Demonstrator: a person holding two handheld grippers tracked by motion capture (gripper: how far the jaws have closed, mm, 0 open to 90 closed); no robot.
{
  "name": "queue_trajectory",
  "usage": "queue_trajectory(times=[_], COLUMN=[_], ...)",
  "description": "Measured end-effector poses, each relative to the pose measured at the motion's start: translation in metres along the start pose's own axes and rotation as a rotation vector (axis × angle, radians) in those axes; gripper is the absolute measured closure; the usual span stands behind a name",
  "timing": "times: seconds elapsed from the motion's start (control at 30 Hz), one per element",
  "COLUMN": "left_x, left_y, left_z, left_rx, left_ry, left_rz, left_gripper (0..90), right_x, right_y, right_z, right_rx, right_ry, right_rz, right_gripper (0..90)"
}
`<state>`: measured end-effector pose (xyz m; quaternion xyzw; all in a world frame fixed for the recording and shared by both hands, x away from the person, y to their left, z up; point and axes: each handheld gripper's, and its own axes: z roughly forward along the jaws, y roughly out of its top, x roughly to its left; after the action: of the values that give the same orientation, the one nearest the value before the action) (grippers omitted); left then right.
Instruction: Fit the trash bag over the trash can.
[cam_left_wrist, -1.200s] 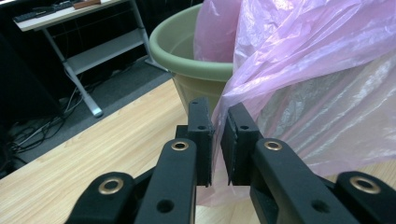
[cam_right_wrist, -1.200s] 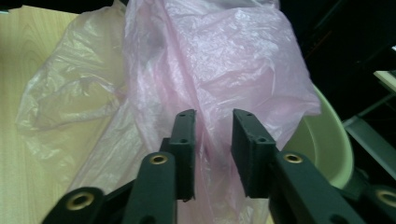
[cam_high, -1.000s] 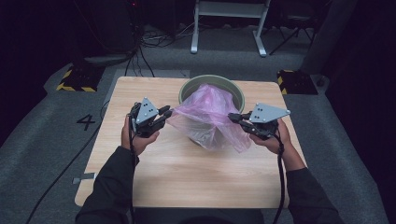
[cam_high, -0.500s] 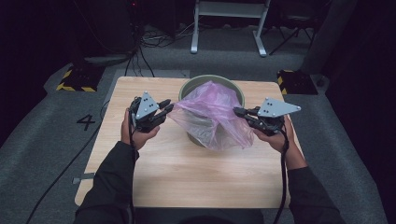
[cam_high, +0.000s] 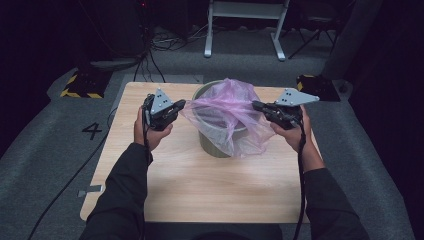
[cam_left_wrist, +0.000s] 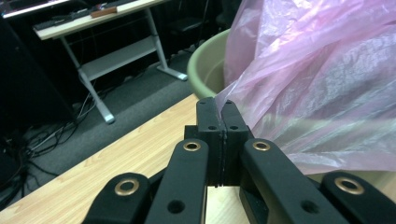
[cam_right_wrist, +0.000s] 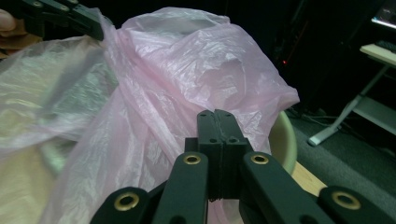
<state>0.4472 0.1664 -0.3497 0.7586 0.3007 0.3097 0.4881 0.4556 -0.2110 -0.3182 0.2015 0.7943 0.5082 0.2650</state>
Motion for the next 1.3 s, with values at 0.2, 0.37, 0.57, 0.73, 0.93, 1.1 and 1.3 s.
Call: queue_trajectory(times=[0.2,0.37,0.57,0.73,0.93,1.1,1.3], left_x=[0.003,0.002,0.007,0.008,0.001,-0.011,-0.050], left_y=[0.001,0.001,-0.002,-0.002,-0.003,-0.003,0.008], left_z=[0.013,0.012,0.006,-0.001,-0.019,-0.047,-0.063], left_rx=[0.022,0.012,0.010,-0.019,-0.034,-0.093,-0.128], left_ry=[0.004,-0.005,0.000,-0.013,-0.036,-0.051,-0.170], left_rz=[-0.001,-0.002,-0.020,-0.056,-0.068,-0.026,0.098], left_gripper=[89.1,89.0,83.7,63.4,25.3,19.3,18.5], right_x=[-0.012,-0.018,-0.019,-0.019,-0.020,-0.018,-0.016], right_y=[-0.005,-0.008,-0.009,-0.011,-0.013,-0.012,-0.008], right_z=[0.011,0.004,-0.015,-0.012,-0.008,-0.010,-0.008], right_rx=[0.040,0.005,-0.015,0.062,0.073,0.064,0.066], right_ry=[-0.025,0.014,0.072,0.084,0.084,0.055,0.045], right_rz=[0.017,0.049,0.046,0.043,0.049,0.030,0.028], right_gripper=[90.0,71.2,48.3,39.3,63.4,86.7,88.6])
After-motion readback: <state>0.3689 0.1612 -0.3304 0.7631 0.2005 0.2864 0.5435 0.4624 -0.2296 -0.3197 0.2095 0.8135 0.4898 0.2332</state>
